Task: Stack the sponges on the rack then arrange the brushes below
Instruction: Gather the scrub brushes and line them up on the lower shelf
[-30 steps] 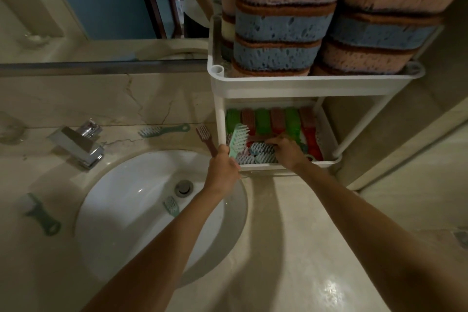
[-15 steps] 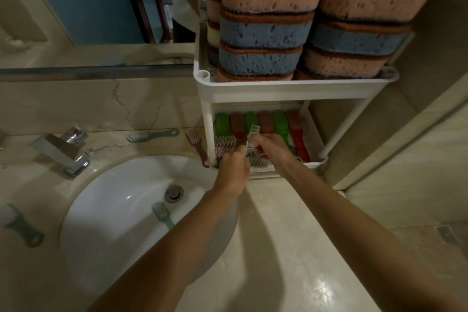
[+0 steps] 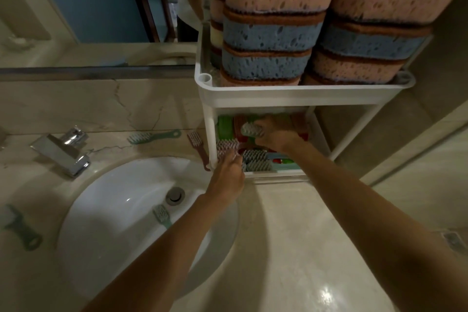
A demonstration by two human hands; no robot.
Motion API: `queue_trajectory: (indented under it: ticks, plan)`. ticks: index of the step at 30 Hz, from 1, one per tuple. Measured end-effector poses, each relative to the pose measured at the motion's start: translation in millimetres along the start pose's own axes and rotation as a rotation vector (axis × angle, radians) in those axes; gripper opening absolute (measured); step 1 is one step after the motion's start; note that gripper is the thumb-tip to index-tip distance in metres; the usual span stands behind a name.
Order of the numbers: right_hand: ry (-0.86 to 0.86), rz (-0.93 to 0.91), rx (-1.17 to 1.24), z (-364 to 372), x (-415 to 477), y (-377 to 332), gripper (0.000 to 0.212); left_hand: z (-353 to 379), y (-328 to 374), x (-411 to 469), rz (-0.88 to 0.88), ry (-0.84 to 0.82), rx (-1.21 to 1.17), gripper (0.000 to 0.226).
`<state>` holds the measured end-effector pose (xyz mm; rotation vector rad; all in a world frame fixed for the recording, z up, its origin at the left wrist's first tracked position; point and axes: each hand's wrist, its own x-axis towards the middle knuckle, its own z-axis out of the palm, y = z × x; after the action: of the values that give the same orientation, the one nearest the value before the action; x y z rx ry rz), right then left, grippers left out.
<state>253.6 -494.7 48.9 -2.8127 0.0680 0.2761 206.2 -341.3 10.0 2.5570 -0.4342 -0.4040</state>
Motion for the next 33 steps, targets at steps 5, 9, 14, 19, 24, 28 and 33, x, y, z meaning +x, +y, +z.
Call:
queue_trajectory:
  ticks: [5,9,14,19,24,28,33]
  plan:
    - [-0.047,-0.031,-0.254,14,10,9,0.049,3,-7,7,0.0,-0.01,0.02,0.049]
    - [-0.061,-0.069,-0.252,23,14,12,0.05,5,-12,14,-0.009,-0.032,0.008,0.051]
    - [-0.068,-0.168,-0.227,33,20,5,0.036,6,-16,13,0.019,-0.036,0.027,0.054]
    - [-0.046,-0.105,-0.143,45,19,7,0.035,6,-18,10,0.031,-0.055,0.048,0.055]
    - [0.02,-0.06,-0.186,46,10,5,0.032,3,-18,9,0.038,-0.066,0.03,0.056]
    - [0.014,0.032,-0.174,45,4,4,0.031,1,-19,5,0.009,-0.095,-0.002,0.054]
    - [-0.016,-0.009,-0.042,47,-2,1,0.045,-6,-21,-6,-0.011,-0.067,-0.086,0.051]
